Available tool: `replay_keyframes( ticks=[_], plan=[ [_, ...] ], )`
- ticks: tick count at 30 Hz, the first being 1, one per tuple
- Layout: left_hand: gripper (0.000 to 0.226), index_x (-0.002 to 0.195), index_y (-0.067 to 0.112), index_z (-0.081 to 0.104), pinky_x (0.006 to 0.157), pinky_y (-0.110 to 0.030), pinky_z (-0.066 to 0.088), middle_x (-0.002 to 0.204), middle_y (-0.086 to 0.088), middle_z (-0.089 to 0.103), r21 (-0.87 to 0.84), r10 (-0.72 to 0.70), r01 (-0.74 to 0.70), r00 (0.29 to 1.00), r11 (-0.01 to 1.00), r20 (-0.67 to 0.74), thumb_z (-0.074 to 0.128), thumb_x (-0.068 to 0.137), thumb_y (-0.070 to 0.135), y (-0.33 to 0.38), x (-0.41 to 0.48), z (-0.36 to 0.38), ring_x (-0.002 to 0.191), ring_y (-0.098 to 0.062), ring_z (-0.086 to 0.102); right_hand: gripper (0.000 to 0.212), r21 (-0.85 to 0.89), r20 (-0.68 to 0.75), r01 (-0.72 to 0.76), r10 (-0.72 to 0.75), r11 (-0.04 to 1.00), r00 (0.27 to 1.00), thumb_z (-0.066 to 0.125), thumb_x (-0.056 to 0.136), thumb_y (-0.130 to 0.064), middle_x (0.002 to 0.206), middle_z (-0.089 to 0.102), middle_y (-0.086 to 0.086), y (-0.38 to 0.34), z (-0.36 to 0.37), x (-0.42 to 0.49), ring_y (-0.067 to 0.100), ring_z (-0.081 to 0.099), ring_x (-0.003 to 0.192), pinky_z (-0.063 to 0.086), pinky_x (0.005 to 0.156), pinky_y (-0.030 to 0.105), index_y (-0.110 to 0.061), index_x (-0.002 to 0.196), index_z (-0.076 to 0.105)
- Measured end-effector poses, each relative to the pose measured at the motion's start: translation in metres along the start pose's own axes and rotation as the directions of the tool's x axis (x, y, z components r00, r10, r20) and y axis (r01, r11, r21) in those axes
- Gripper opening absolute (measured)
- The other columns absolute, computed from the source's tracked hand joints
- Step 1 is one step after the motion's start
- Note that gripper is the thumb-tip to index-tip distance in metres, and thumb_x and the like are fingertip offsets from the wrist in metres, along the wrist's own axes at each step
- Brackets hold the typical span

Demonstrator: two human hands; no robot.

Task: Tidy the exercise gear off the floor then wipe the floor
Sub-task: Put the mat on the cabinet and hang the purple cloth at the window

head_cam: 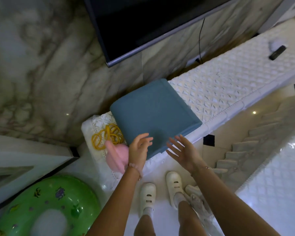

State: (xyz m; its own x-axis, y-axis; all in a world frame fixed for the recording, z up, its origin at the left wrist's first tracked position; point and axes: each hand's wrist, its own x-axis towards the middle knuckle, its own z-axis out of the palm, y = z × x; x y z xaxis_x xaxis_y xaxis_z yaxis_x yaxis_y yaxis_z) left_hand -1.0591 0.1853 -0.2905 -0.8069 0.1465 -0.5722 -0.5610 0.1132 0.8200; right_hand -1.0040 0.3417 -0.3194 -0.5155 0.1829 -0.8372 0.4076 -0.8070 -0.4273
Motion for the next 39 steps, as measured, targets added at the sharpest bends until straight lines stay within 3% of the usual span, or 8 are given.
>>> replay_keyframes(
  ticks=[4, 9, 14, 21, 27, 39],
  plan=[
    [0.016, 0.093, 0.014, 0.059, 0.082, -0.029, 0.048, 0.089, -0.002, 0.067, -0.051, 0.094, -0.09, 0.991, 0.995, 0.097, 0.044, 0.096, 0.009, 0.055, -0.03, 0.006, 0.083, -0.013, 0.065, 0.018, -0.093, 0.056, 0.201, -0.196, 0.975, 0.979, 0.049, 0.096, -0.026, 0.101, 0.07, 0.006, -0.019, 0.02, -0.06, 0.022, 0.068, 0.093, 0.051, 0.09, 0.039, -0.015, 0.104, 0.061],
    [0.019, 0.085, 0.016, 0.061, 0.074, -0.027, 0.048, 0.08, -0.001, 0.065, -0.024, 0.143, -0.141, 0.969, 0.99, 0.201, 0.046, 0.096, 0.012, 0.095, -0.057, 0.018, 0.077, -0.015, 0.063, 0.015, -0.166, 0.06, 0.416, -0.412, 0.894, 0.909, 0.051, 0.095, -0.02, 0.094, 0.071, 0.008, -0.038, 0.026, -0.126, 0.022, 0.068, 0.088, 0.051, 0.091, 0.039, -0.013, 0.098, 0.063],
    [0.019, 0.082, 0.015, 0.061, 0.069, -0.025, 0.051, 0.076, -0.003, 0.063, -0.042, 0.202, -0.198, 0.939, 0.979, 0.278, 0.048, 0.096, 0.012, 0.118, -0.088, 0.037, 0.075, -0.015, 0.063, 0.013, -0.161, 0.034, 0.542, -0.544, 0.825, 0.838, 0.051, 0.094, -0.015, 0.092, 0.072, 0.008, -0.055, 0.011, -0.175, 0.022, 0.069, 0.089, 0.053, 0.087, 0.036, -0.009, 0.098, 0.062],
    [0.019, 0.078, 0.012, 0.058, 0.072, -0.031, 0.05, 0.072, -0.003, 0.061, -0.008, 0.242, -0.26, 0.885, 0.966, 0.398, 0.049, 0.095, 0.012, 0.125, -0.15, 0.078, 0.072, -0.016, 0.061, 0.011, -0.094, -0.046, 0.65, -0.655, 0.754, 0.754, 0.053, 0.093, -0.015, 0.08, 0.07, 0.002, -0.062, -0.03, -0.241, 0.018, 0.068, 0.079, 0.054, 0.071, 0.025, -0.012, 0.089, 0.063],
    [0.018, 0.077, 0.01, 0.056, 0.07, -0.032, 0.048, 0.071, -0.005, 0.058, -0.017, 0.284, -0.314, 0.835, 0.949, 0.47, 0.049, 0.094, 0.009, 0.111, -0.226, 0.104, 0.069, -0.016, 0.058, 0.012, -0.072, -0.101, 0.725, -0.728, 0.685, 0.678, 0.054, 0.092, -0.015, 0.08, 0.068, 0.003, -0.048, -0.084, -0.307, 0.015, 0.067, 0.076, 0.054, 0.073, 0.026, -0.012, 0.088, 0.064],
    [0.017, 0.077, 0.013, 0.056, 0.067, -0.026, 0.047, 0.073, -0.002, 0.058, 0.048, 0.215, -0.319, 0.735, 0.946, 0.643, 0.05, 0.093, 0.011, 0.057, -0.37, 0.128, 0.07, -0.014, 0.058, 0.009, -0.002, -0.289, 0.797, -0.763, 0.604, 0.578, 0.055, 0.092, -0.018, 0.083, 0.066, 0.003, 0.024, -0.186, -0.429, 0.017, 0.065, 0.079, 0.051, 0.082, 0.033, -0.013, 0.087, 0.062]
  ],
)
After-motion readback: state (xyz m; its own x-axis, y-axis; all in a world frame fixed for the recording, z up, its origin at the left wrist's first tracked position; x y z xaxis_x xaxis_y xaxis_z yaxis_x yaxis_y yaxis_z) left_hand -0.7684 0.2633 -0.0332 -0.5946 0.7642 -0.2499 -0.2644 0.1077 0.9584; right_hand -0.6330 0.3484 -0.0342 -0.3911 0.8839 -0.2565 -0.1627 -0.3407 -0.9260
